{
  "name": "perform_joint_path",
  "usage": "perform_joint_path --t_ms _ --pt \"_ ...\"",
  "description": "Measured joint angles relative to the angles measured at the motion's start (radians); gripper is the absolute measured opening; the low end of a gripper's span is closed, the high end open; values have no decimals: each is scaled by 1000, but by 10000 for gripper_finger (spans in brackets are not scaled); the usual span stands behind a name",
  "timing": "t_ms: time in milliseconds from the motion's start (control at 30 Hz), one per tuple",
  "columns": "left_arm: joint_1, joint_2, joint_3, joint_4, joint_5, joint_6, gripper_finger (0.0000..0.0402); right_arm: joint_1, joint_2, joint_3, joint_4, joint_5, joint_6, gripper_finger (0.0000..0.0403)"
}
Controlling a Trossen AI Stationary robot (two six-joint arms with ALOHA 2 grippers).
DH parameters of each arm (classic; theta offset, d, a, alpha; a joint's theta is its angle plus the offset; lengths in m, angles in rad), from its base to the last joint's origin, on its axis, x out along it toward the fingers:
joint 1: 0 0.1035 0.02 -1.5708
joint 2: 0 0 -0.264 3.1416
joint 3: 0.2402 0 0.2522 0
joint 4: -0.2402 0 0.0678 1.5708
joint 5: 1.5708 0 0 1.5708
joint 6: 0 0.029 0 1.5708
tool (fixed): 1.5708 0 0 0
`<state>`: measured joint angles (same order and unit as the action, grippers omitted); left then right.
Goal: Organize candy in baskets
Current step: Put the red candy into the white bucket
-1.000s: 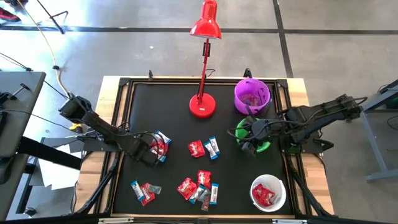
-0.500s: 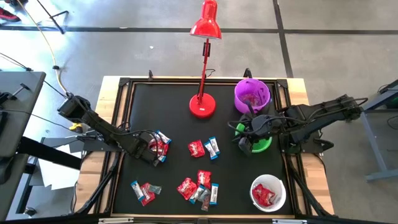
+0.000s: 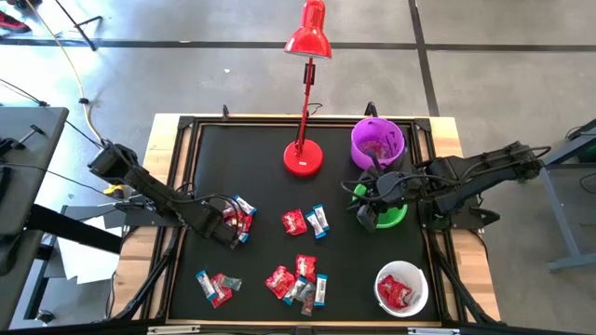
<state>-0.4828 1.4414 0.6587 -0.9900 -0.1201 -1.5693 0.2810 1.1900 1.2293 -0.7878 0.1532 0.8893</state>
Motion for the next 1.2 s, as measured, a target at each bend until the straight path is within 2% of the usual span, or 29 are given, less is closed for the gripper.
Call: perform_joint_path --t_ms 233,500,600,700,867,933,1033,1200 --pt "0 0 100 -7 -20 0 1 0 0 0 0 17 -26 116" --pt "0 -1 232 -76 -108 1 1 0 0 0 43 100 -7 116" --pt "0 -2 308 -91 -183 1 1 0 0 0 124 147 -16 116" --pt "5 -2 400 -90 -314 34 1 0 5 0 232 177 -44 116" --pt "48 -3 558 -72 -568 194 0 -2 43 0 422 218 -57 116" --pt "76 -4 608 -37 -629 276 0 -8 70 0 493 220 -59 116" --pt "117 -3 677 39 -667 414 0 -25 111 0 578 196 -60 116" --pt "163 -3 730 264 -678 703 0 -55 167 0 691 186 -60 116"
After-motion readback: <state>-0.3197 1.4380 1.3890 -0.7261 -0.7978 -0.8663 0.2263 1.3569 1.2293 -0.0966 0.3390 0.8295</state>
